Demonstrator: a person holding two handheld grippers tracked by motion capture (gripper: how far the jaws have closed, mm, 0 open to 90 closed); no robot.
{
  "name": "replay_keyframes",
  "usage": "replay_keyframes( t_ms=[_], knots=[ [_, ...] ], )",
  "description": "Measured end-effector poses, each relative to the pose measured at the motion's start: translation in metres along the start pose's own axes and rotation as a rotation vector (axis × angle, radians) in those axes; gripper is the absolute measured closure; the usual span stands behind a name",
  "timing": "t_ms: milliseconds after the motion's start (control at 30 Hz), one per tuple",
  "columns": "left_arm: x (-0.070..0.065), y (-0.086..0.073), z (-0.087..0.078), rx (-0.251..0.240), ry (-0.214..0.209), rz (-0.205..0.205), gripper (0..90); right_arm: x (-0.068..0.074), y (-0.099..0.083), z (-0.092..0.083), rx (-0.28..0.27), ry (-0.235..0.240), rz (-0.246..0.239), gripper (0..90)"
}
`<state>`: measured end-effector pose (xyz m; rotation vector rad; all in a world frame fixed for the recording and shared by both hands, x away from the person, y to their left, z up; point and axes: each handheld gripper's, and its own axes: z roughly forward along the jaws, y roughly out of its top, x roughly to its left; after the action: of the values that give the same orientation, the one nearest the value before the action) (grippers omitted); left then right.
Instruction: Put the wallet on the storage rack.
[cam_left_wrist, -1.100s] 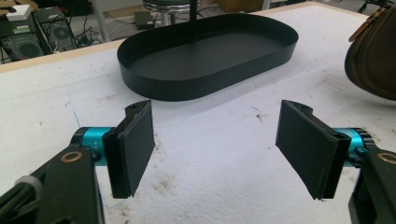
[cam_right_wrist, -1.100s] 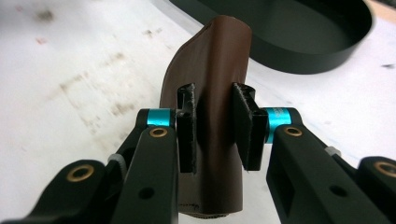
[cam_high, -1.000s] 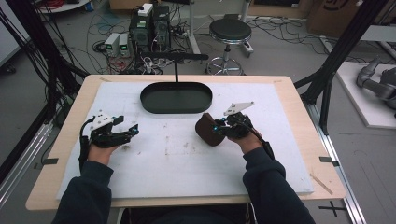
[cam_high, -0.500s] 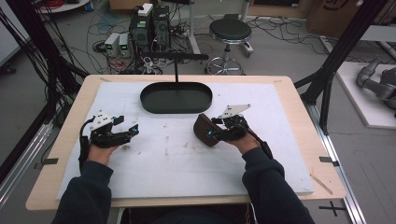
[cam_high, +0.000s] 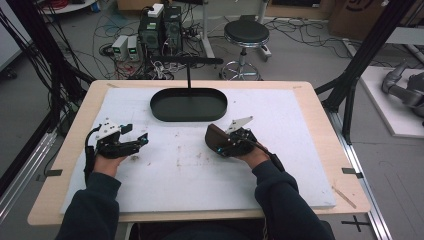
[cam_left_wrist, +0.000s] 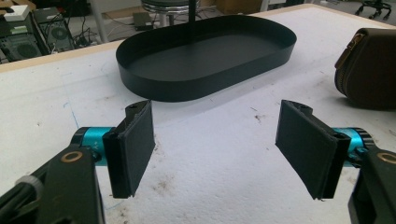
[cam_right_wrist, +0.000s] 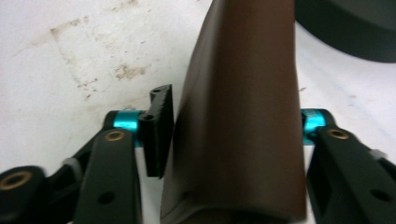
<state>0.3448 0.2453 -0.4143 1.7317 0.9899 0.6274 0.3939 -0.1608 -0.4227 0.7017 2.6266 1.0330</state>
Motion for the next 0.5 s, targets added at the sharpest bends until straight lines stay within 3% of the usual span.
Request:
replay_keyframes(
  t_ms=[100,167,333,367,400,433,500],
  knots=[
    [0.0,0.0,0.0,0.0,-0.001,0.001,28.0,0.001,0.0,0.001,-0.012,0.023,0.019,56.0],
    [0.0,0.0,0.0,-0.001,0.001,-0.002,28.0,-0.002,0.001,-0.002,-0.057,0.055,0.054,63.2],
    [0.0,0.0,0.0,-0.008,-0.004,0.002,27.9,-0.009,0.002,-0.007,-0.095,0.062,0.093,64.1],
    [0.0,0.0,-0.001,-0.016,-0.019,0.006,27.9,-0.014,0.003,-0.011,-0.125,0.087,0.14,64.4],
    [0.0,0.0,-0.001,-0.016,-0.019,0.006,27.6,-0.014,0.003,-0.011,-0.125,0.087,0.14,64.4],
    [0.0,0.0,-0.001,-0.023,-0.024,0.013,27.4,-0.024,0.004,-0.015,-0.178,0.078,0.172,64.7],
    [-0.001,0.0,-0.001,-0.033,-0.031,0.022,27.0,-0.033,0.005,-0.017,-0.203,0.086,0.222,64.7]
  ],
)
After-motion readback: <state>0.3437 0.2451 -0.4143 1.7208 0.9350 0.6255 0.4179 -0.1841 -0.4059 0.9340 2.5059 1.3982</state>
